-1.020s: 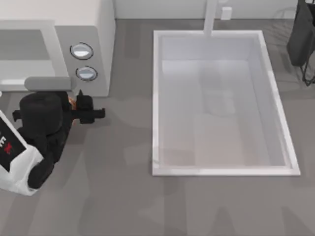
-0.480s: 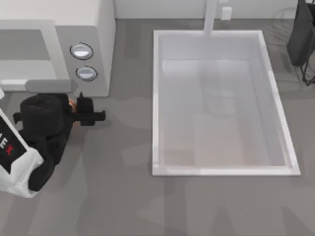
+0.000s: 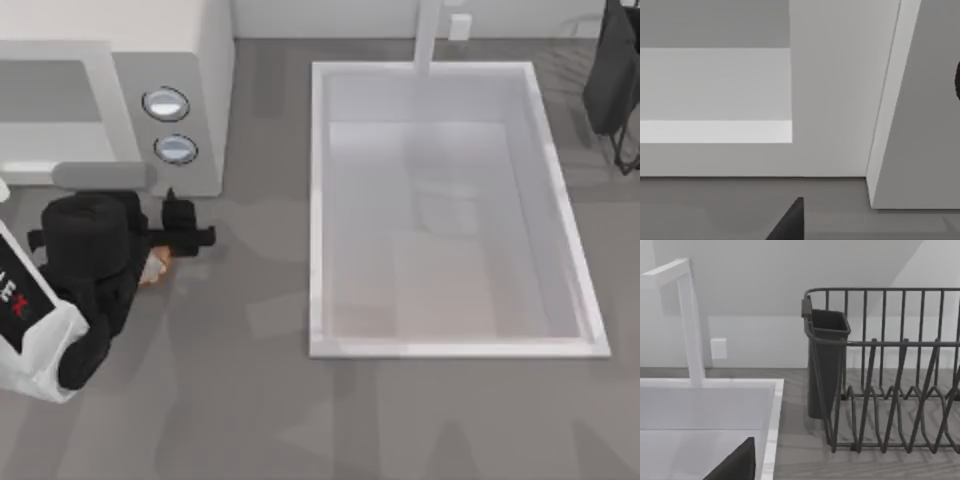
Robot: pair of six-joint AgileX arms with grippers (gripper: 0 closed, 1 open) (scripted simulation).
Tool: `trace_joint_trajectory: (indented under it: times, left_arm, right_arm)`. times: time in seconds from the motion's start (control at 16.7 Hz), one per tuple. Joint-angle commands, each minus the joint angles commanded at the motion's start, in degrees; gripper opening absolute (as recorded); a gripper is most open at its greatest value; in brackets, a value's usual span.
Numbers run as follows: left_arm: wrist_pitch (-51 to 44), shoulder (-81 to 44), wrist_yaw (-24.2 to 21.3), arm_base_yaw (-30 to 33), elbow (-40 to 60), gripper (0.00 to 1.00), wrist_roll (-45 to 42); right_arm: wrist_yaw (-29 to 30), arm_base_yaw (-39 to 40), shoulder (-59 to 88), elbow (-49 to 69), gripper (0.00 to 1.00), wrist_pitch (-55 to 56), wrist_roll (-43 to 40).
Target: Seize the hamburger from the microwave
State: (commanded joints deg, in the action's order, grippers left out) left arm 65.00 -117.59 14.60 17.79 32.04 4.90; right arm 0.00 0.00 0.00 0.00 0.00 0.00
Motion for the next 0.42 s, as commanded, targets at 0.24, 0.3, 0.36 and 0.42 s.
trace_joint_trajectory:
  times: [0.24,0.3,0.36,0.42]
  left_arm:
    - [0.0,0.0,0.0,0.0,0.0,1.00,0.0]
    - [0.0,0.0,0.0,0.0,0.0,1.00,0.0]
    - [0.0,0.0,0.0,0.0,0.0,1.00,0.0]
    - [0.0,0.0,0.0,0.0,0.0,1.00,0.0]
  right_arm:
    - [0.0,0.0,0.0,0.0,1.00,0.0,0.0]
    - [0.0,0.0,0.0,0.0,1.00,0.0,0.0]
    - [0.0,0.0,0.0,0.0,1.00,0.0,0.0]
    - [0.0,0.0,0.0,0.0,1.00,0.0,0.0]
